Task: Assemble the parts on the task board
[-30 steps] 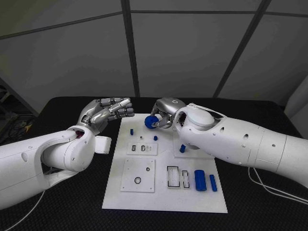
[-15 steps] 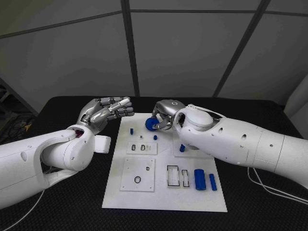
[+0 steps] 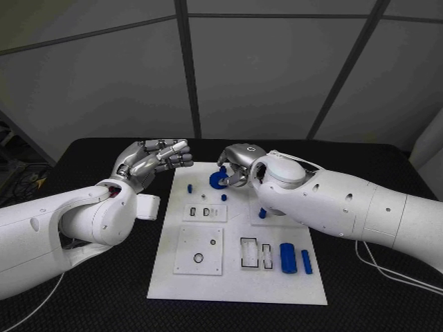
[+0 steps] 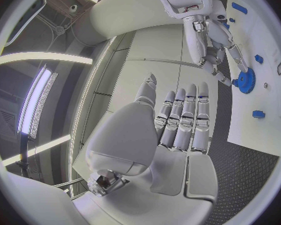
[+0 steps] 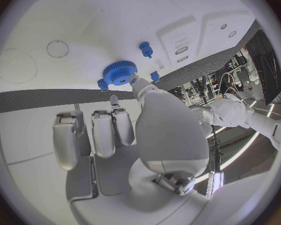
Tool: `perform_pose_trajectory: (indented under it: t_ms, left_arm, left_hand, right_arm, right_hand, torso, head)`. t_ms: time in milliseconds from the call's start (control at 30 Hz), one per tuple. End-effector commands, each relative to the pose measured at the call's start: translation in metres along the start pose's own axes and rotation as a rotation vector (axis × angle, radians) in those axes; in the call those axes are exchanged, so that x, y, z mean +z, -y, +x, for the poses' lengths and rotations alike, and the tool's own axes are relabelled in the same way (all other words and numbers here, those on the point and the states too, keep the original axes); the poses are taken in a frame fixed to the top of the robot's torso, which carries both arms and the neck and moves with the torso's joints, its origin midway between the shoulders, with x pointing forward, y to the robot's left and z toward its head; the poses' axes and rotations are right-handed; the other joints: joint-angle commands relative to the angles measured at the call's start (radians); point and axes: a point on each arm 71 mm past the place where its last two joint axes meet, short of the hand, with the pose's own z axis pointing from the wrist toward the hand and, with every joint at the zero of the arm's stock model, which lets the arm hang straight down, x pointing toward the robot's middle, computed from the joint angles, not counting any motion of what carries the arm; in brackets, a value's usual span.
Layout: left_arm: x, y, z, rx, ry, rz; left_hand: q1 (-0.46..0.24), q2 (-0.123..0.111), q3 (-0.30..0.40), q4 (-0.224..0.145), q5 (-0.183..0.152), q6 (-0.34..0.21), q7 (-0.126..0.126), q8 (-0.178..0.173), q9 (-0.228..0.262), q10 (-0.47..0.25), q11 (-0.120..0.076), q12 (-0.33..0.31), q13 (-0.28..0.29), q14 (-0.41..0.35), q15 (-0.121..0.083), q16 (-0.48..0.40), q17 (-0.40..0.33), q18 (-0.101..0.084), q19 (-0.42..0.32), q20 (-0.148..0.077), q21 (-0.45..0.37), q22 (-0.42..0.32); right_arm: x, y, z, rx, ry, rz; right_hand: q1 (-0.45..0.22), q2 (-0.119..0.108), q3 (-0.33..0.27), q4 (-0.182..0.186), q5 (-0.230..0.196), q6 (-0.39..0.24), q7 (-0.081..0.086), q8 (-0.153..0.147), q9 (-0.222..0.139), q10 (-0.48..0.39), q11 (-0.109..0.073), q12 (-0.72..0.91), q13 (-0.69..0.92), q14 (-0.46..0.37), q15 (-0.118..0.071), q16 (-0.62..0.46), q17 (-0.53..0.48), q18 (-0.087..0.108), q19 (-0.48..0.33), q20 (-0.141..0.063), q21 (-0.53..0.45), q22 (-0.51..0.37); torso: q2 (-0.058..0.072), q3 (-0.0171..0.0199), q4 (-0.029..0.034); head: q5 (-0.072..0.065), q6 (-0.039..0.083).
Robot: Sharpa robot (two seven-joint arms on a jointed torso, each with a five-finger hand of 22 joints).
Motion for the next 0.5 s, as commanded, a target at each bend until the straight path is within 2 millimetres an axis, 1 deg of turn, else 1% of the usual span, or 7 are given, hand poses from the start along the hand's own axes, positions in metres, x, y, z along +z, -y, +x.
perform_pose_trajectory:
  t_ms: [33, 133, 333, 400, 500]
  left_arm:
    - [0.000, 0.002, 0.002, -0.003, -0.018, 0.009]
    - [0.000, 0.002, 0.002, -0.002, -0.017, 0.009]
    - [0.000, 0.002, 0.001, -0.001, -0.016, 0.009]
    - [0.000, 0.003, 0.001, -0.001, -0.015, 0.010]
    - [0.000, 0.003, 0.000, -0.001, -0.014, 0.010]
  left_hand:
    - [-0.001, 0.011, 0.000, -0.007, -0.007, 0.006, 0.000, -0.006, -0.001, 0.003, 0.007, -0.005, -0.001, -0.002, 0.006, -0.002, -0.001, -0.015, -0.005, 0.005, 0.002, -0.001]
    - [-0.001, 0.011, 0.000, -0.007, -0.007, 0.006, 0.000, -0.006, -0.001, 0.003, 0.007, -0.005, -0.001, -0.002, 0.006, -0.002, -0.001, -0.015, -0.005, 0.005, 0.002, -0.001]
    - [-0.001, 0.011, 0.000, -0.007, -0.007, 0.006, 0.000, -0.006, -0.001, 0.003, 0.007, -0.005, -0.001, -0.002, 0.006, -0.002, -0.001, -0.015, -0.005, 0.005, 0.002, -0.001]
    - [-0.001, 0.011, 0.000, -0.007, -0.007, 0.006, 0.000, -0.006, -0.001, 0.003, 0.007, -0.005, -0.001, -0.002, 0.006, -0.002, -0.001, -0.015, -0.005, 0.005, 0.002, -0.001]
    - [-0.001, 0.011, 0.000, -0.007, -0.007, 0.006, 0.000, -0.006, -0.001, 0.003, 0.007, -0.005, -0.001, -0.002, 0.006, -0.002, -0.001, -0.015, -0.005, 0.005, 0.002, -0.001]
  right_arm:
    - [0.001, -0.001, -0.002, -0.005, 0.009, -0.005]
    - [0.001, -0.001, -0.002, -0.005, 0.004, -0.006]
    - [-0.001, 0.001, -0.003, 0.007, 0.016, -0.006]
    - [-0.004, 0.005, -0.005, 0.027, 0.042, -0.007]
    - [-0.015, 0.019, -0.011, 0.099, 0.096, -0.011]
  right_hand:
    - [-0.001, -0.011, 0.000, 0.010, -0.006, -0.001, 0.000, -0.002, -0.003, 0.017, 0.007, -0.004, 0.112, 0.051, 0.005, 0.001, 0.001, -0.007, 0.104, 0.006, 0.006, 0.264]
    - [0.001, -0.010, -0.001, 0.015, -0.008, 0.024, -0.001, 0.003, -0.001, 0.018, 0.007, -0.003, 0.113, 0.051, 0.005, 0.001, 0.002, -0.007, 0.104, 0.007, 0.006, 0.264]
    - [0.004, -0.005, 0.001, 0.023, -0.009, 0.038, -0.003, 0.007, -0.003, 0.019, 0.005, 0.000, 0.116, 0.051, 0.004, 0.003, 0.006, -0.007, 0.104, 0.008, 0.006, 0.264]
    - [0.005, -0.002, 0.002, 0.028, 0.000, 0.046, -0.005, 0.009, -0.004, 0.021, 0.004, 0.003, 0.118, 0.052, 0.003, 0.004, 0.008, -0.007, 0.104, 0.007, 0.006, 0.264]
    - [0.005, -0.002, 0.001, 0.032, 0.006, 0.053, -0.006, 0.010, -0.005, 0.021, 0.003, 0.002, 0.118, 0.051, 0.002, 0.002, 0.003, -0.007, 0.104, 0.006, 0.006, 0.264]
  torso:
    - [0.000, -0.0004, -0.0004]
    - [0.000, 0.0003, -0.0002]
    - [-0.001, -0.0002, -0.0004]
    - [-0.001, 0.0000, -0.0008]
    - [-0.002, 0.0007, -0.0018]
  head:
    - [0.001, -0.001]
    - [0.003, -0.001]
    - [0.002, -0.001]
    - [0.001, 0.002]
    - [0.000, 0.004]
